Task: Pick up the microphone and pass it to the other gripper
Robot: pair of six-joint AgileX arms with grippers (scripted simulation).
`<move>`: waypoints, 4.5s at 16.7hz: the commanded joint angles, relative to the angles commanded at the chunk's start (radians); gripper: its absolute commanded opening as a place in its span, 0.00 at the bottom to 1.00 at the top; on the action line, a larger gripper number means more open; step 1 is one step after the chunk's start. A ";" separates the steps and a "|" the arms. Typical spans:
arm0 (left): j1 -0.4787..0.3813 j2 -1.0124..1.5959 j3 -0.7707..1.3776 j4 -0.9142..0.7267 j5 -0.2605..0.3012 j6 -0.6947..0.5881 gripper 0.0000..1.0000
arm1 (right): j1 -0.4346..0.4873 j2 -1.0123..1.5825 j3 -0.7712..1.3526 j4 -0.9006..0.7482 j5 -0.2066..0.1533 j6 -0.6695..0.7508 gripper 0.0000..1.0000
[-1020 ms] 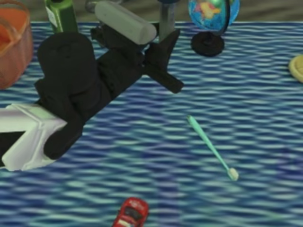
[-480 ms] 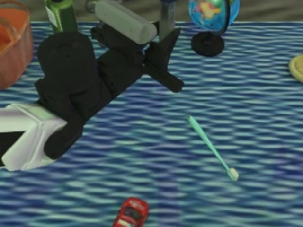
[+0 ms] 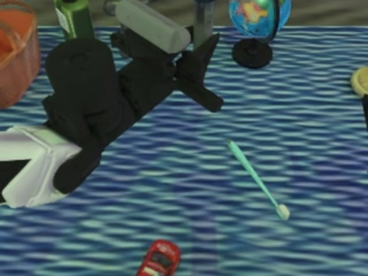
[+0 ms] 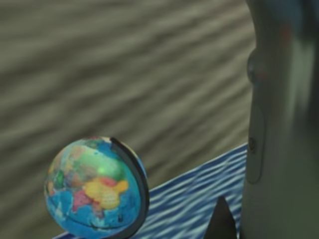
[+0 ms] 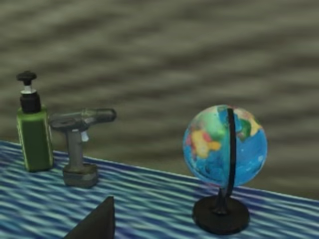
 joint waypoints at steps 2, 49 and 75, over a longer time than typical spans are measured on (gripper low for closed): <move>0.000 0.000 0.000 0.000 0.000 0.000 0.00 | 0.075 0.171 0.090 0.084 -0.029 0.006 1.00; 0.000 0.000 0.000 0.000 0.000 0.000 0.00 | 0.374 1.073 0.693 0.380 -0.051 0.010 0.00; 0.000 0.000 0.000 0.000 0.000 0.000 1.00 | 0.374 1.073 0.693 0.380 -0.051 0.010 0.00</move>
